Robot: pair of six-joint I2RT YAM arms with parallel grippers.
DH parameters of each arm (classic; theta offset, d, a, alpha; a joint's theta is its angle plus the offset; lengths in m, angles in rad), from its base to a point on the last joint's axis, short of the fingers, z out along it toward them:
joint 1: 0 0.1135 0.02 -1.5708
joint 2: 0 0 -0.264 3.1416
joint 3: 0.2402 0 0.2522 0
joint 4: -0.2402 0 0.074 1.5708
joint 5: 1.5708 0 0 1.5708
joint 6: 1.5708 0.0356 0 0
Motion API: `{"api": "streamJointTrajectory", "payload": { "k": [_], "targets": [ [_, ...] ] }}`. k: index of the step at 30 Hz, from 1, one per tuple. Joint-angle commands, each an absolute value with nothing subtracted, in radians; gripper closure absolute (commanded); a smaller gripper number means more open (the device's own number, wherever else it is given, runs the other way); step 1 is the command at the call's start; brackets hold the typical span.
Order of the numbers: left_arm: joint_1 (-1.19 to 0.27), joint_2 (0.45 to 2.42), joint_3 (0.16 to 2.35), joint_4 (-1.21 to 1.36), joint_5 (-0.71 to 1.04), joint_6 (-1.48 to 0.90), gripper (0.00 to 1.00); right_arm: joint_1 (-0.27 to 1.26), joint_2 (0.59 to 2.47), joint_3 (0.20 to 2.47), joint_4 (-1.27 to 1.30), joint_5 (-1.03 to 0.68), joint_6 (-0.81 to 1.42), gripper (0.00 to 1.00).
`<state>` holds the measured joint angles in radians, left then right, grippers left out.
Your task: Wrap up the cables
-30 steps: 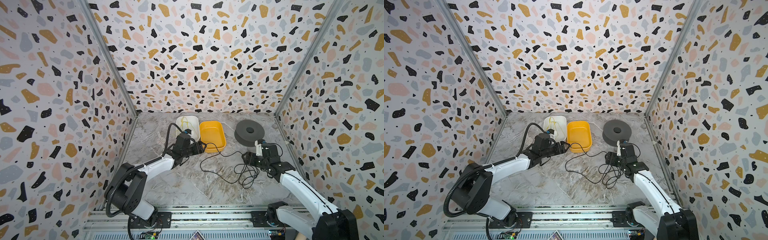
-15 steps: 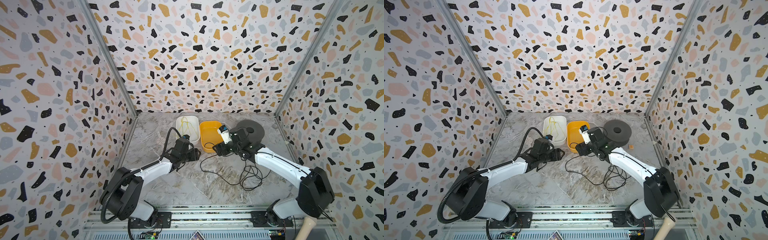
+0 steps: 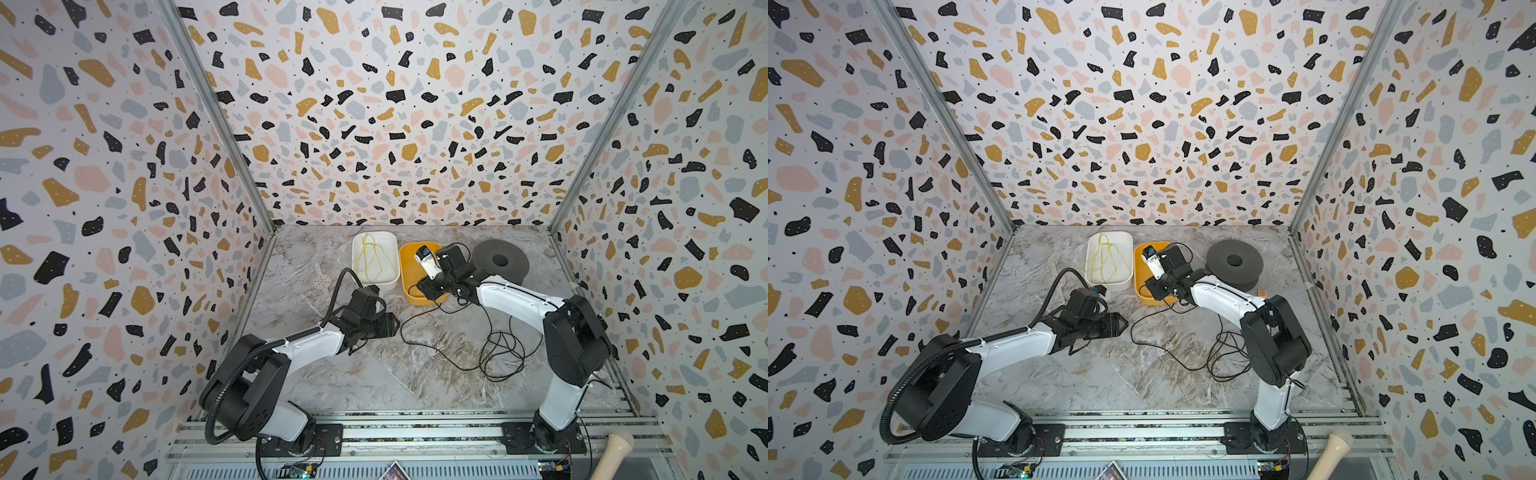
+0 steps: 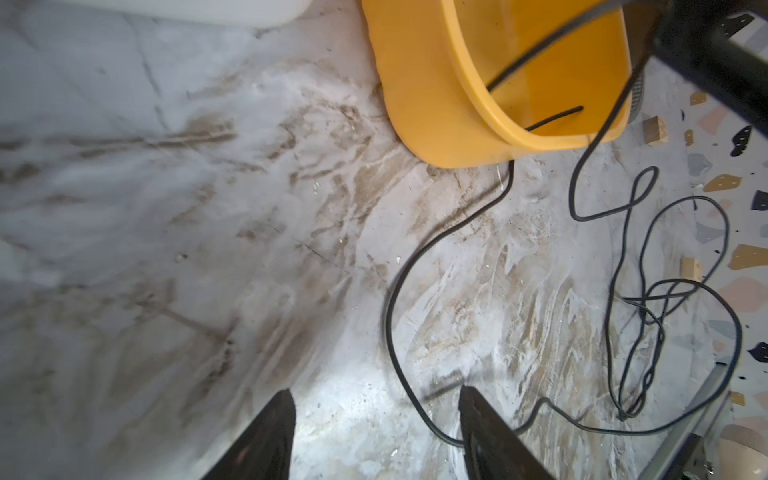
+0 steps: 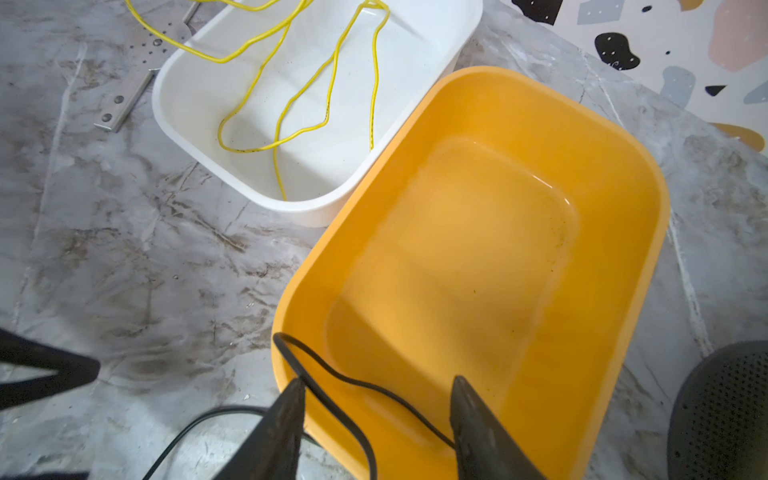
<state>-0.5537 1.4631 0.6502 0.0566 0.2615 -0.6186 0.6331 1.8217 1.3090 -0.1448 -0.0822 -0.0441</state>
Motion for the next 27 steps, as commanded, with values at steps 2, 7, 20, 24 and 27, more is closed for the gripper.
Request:
{"api": "streamJointTrajectory", "payload": {
  "k": [2,7,20,24,27],
  "targets": [
    [-0.596,1.494,0.590,0.213,0.367,-0.764,0.37,0.656,1.855,1.369,-0.151,-0.056,-0.072,0.52],
    [-0.621,1.495,0.509,0.377,0.384,-0.963,0.35,0.677,1.884,1.375,-0.149,0.005,-0.075,0.77],
    [-0.748,1.347,0.368,0.515,0.170,-1.489,0.39,0.706,1.747,1.318,-0.088,0.144,-0.065,1.00],
    [-0.770,1.340,0.394,0.533,0.171,-1.535,0.35,0.706,1.636,1.289,-0.084,0.185,-0.025,1.00],
    [-0.786,1.366,0.413,0.530,0.173,-1.565,0.36,0.702,1.552,1.274,-0.112,0.230,0.021,1.00]
  ]
}}
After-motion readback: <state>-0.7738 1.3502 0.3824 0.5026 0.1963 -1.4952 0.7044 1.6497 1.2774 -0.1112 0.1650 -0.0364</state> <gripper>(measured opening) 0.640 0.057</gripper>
